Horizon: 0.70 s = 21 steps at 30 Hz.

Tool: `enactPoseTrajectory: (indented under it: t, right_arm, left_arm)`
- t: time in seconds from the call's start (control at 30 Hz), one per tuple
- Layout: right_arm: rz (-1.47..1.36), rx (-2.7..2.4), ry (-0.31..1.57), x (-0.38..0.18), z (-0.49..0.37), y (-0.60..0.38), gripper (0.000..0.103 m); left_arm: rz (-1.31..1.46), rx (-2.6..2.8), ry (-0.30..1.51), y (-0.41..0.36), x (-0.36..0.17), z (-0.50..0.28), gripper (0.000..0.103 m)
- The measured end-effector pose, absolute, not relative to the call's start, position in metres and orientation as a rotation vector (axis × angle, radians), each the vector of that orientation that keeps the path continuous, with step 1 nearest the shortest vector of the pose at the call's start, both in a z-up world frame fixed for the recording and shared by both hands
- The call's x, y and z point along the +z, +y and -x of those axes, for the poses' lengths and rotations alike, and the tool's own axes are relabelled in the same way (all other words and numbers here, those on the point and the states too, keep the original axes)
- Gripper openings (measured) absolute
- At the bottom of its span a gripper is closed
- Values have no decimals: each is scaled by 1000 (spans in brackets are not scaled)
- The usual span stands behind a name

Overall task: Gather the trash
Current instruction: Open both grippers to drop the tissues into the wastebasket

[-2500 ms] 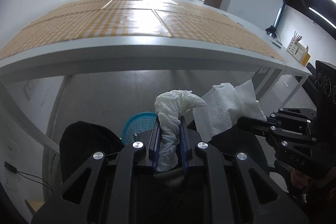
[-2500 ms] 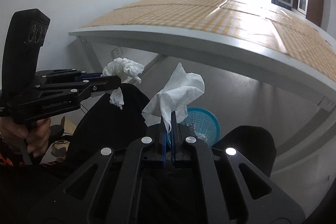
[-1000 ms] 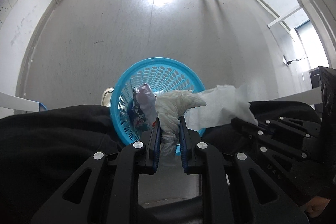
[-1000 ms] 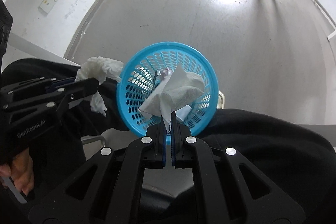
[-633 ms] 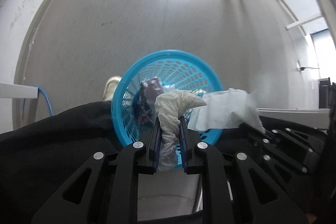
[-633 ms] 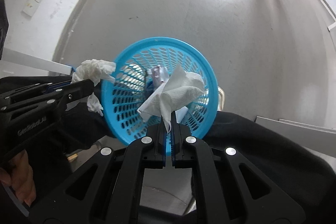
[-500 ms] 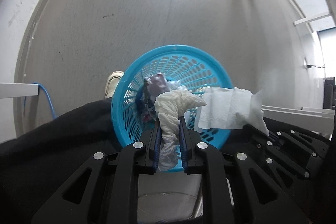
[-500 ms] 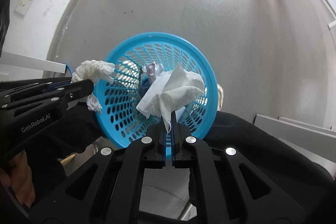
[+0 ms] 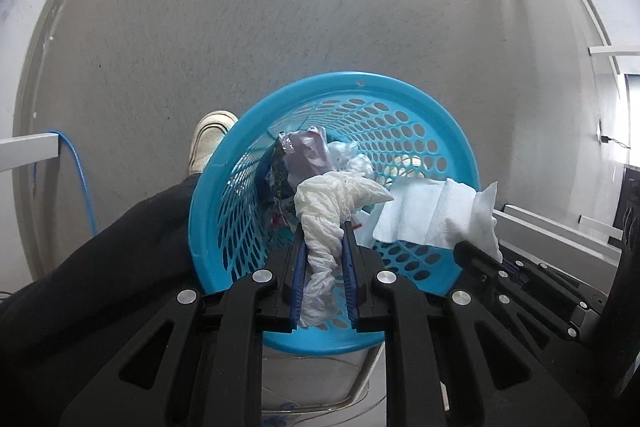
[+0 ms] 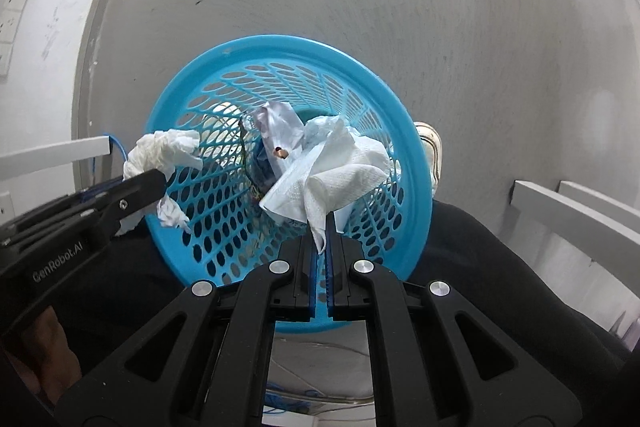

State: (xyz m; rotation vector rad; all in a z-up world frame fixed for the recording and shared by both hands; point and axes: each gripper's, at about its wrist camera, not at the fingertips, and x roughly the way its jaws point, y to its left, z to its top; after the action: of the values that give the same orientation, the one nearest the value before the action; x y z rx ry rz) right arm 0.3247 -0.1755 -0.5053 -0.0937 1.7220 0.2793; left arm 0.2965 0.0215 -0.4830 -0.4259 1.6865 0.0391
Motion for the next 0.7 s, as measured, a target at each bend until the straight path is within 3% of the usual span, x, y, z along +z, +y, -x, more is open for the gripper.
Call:
enactPoseTrajectory:
  t: [0.23,0.33,0.4,0.7]
  right_arm:
    - [59,224,1768,-527,-336,-182,3]
    - [29,189,1775,-531,-340,-188,7]
    - [13,169,1780,-533,-342,-191,40]
    - [40,181,1773,-532,-341,-188,41]
  left_arm:
    - [425,28,1728,17,-503,-312,18]
    - [427,46,1715,19,-506,-316,48]
    - [429,79,1699,22,-504,-318,49]
    - [427,96,1665,24,-493,-321,46]
